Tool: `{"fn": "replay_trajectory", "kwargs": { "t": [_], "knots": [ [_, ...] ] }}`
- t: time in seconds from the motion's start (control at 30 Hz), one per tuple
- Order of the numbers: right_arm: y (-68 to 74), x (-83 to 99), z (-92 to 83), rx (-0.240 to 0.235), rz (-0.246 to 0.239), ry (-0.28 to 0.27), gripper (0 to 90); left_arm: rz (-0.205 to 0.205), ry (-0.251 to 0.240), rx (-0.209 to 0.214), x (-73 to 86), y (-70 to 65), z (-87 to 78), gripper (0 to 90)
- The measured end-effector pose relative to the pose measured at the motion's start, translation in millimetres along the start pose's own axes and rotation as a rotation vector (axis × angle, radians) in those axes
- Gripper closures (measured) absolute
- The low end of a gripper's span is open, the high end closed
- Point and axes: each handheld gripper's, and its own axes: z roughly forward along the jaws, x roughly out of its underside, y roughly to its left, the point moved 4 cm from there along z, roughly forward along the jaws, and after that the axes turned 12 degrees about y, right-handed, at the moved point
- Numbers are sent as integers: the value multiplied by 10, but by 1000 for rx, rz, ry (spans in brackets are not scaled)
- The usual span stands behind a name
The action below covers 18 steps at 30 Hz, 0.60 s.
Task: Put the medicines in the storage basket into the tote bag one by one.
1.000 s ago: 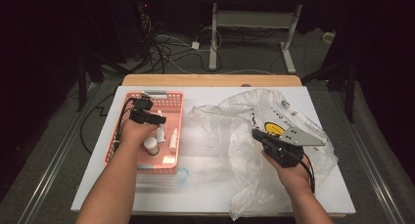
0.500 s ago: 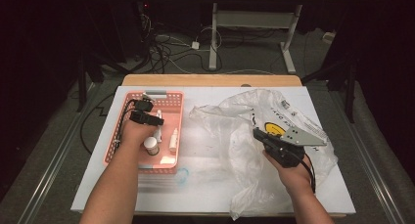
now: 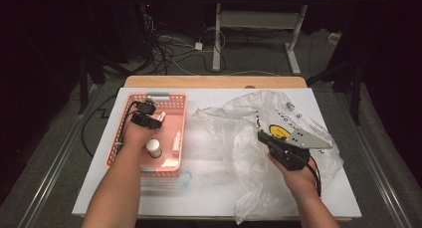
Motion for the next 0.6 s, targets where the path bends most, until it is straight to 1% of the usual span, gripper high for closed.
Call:
{"fn": "replay_trajectory", "kwargs": {
  "t": [0.2, 0.3, 0.4, 0.5, 0.6],
  "knots": [
    [2, -4, -4, 0, 1, -2, 900, 7, -1, -2, 1, -2, -6, 682],
    [-2, -6, -10, 0, 2, -4, 900, 2, -5, 6, 1, -6, -24, 682],
    [-11, -7, -19, 3, 3, -5, 900, 3, -24, 7, -2, -8, -70, 683],
    [-16, -10, -23, 3, 10, -12, 900, 1, -48, 17, 3, -14, -128, 682],
    [-11, -15, -25, 1, 6, -12, 900, 5, -75, 29, 20, -30, -175, 683]
  ]
}}
